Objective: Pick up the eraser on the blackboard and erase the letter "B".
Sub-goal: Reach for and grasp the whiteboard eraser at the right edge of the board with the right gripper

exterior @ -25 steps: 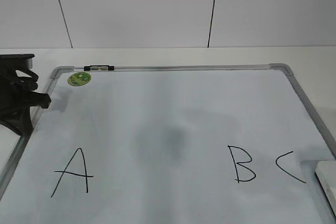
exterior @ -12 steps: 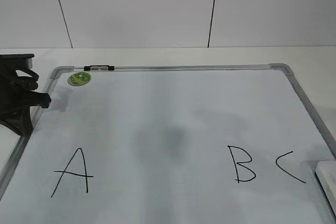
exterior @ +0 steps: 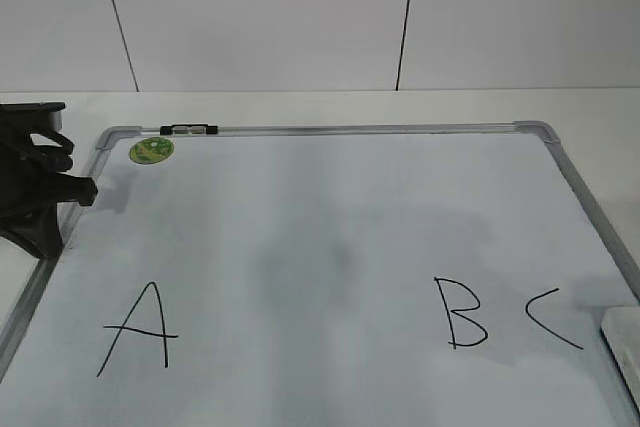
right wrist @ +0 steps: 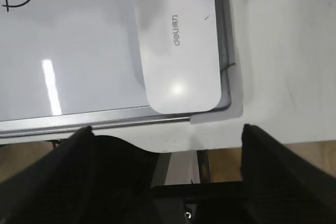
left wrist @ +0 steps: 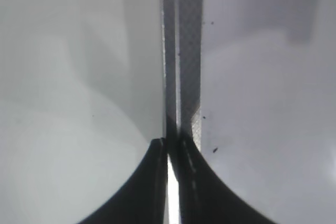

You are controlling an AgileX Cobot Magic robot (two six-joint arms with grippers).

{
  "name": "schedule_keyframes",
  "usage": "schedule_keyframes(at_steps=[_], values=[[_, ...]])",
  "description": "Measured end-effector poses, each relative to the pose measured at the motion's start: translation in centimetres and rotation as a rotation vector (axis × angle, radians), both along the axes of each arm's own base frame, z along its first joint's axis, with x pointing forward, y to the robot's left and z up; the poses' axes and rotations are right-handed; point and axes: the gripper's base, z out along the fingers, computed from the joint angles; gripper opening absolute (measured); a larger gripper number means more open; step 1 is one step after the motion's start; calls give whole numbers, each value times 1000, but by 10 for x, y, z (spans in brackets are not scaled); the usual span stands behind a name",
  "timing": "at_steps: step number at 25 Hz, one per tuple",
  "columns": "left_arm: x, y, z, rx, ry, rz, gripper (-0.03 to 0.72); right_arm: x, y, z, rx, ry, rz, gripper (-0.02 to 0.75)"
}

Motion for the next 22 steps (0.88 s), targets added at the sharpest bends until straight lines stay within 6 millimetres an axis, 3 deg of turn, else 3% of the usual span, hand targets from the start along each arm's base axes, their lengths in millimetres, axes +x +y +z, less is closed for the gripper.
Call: schedule_keyframes(at_steps=[10, 22], values=[[0, 0, 0, 0, 2, 0, 20, 44, -1, -38, -22, 155, 37, 669], [0, 0, 0, 0, 3, 0, 20, 74, -2, -72, -46, 199, 82, 668]])
